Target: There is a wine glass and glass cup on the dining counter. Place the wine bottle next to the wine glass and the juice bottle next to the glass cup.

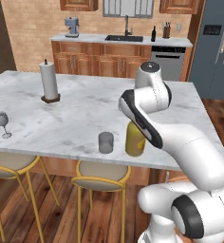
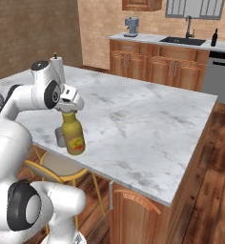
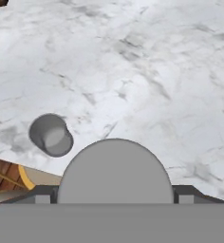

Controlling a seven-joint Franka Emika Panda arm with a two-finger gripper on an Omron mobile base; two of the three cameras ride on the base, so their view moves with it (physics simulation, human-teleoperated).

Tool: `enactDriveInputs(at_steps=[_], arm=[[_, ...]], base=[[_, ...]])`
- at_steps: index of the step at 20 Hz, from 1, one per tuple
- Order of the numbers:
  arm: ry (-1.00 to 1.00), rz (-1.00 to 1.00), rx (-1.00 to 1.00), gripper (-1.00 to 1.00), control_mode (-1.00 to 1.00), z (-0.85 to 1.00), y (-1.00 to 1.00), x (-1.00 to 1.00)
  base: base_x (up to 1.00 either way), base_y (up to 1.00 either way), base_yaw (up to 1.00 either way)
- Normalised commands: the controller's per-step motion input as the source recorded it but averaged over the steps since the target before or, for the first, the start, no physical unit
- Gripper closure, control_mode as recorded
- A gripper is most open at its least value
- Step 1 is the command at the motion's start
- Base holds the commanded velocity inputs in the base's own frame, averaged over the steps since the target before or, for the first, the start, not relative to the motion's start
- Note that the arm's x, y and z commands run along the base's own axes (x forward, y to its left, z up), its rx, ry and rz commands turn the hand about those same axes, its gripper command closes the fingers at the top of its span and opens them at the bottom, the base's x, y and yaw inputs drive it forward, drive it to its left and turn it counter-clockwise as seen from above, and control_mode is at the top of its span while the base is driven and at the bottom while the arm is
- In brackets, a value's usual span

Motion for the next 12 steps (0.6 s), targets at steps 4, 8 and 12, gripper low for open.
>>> enactDriveInputs(at_steps=[4,8,12], arm=[[0.00,0.00,0.01,1.00,-1.00,-0.05,0.00,0.33],[0.00,0.00,0.00,1.00,-1.00,-0.07,0.02,0.36],[0.01,0.00,0.00,1.00,-1.00,-0.15,0.04,0.35]], base=[[0.00,0.00,0.00],[0.00,0.00,0.00],[0.00,0.00,0.00]])
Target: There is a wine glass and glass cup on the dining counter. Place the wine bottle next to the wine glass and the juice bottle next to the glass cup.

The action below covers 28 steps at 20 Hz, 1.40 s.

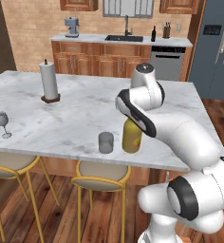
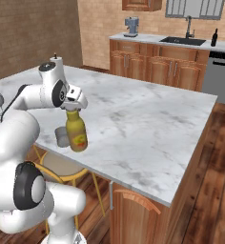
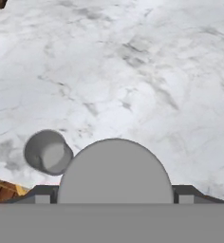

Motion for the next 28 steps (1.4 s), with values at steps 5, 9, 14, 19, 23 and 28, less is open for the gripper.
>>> enactDriveInputs(at_steps=[5,9,14,19,23,28], arm=[[0.01,0.00,0.00,1.00,-1.00,-0.29,0.04,0.32],[0.00,0.00,0.00,1.00,-1.00,-0.29,0.02,0.31],[0.00,0.00,0.02,1.00,-1.00,-0.30,0.00,0.23],[0.00,0.00,0.01,1.00,-1.00,-0.23,0.00,0.26],[0.00,0.00,0.00,1.00,-1.00,-0.11,0.00,0.30],[-0.01,0.00,0.00,1.00,-1.00,-0.02,0.03,0.21]], base=[[0.00,0.00,0.00],[0.00,0.00,0.00],[0.00,0.00,0.00],[0.00,0.00,0.00],[0.00,0.00,0.00],[0.00,0.00,0.00]])
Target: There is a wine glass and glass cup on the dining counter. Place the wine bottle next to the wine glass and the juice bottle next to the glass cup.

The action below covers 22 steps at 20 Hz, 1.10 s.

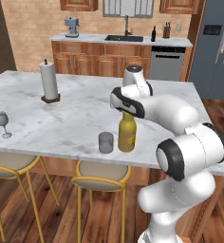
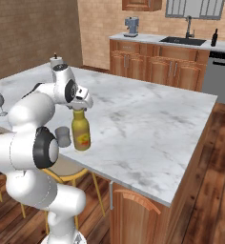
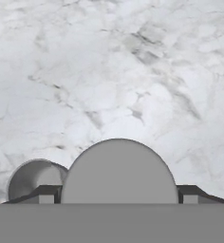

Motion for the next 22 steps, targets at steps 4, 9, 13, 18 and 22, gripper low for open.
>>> enactDriveInputs(at_steps=[4,9,13,18,22], arm=[[0.00,0.00,0.00,1.00,-1.00,-0.04,0.00,0.13],[0.00,0.00,0.00,1.00,-1.00,-0.26,0.00,0.02],[0.00,0.00,0.00,1.00,-1.00,-0.44,0.00,0.00],[0.00,0.00,0.01,-1.00,-1.00,-0.41,0.00,0.00],[0.00,0.00,0.00,-1.00,-1.00,-0.34,0.00,-0.06]], base=[[0.00,0.00,0.00],[0.00,0.00,0.00],[0.00,0.00,0.00],[0.00,0.00,0.00],[0.00,0.00,0.00]])
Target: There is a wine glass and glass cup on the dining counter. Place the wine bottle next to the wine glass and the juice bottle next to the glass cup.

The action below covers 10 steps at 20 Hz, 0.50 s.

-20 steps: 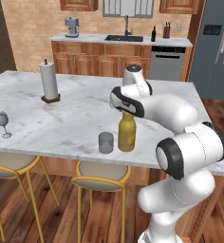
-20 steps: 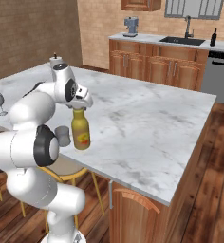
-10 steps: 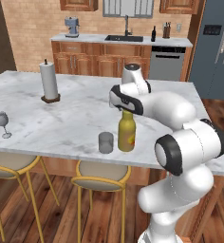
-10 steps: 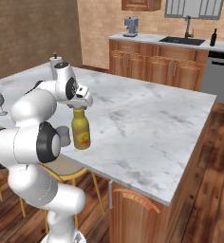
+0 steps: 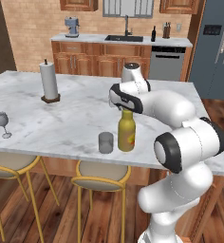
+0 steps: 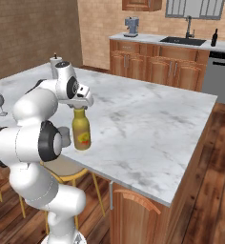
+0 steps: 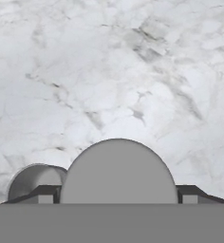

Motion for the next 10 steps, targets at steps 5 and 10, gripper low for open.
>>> enactDriveInputs(at_steps=[5,10], arm=[[0.00,0.00,0.01,-1.00,-1.00,-0.28,-0.05,-0.13],[0.00,0.00,0.01,-1.00,-1.00,-0.17,-0.03,-0.14]], base=[[0.00,0.00,0.00],[0.00,0.00,0.00]])
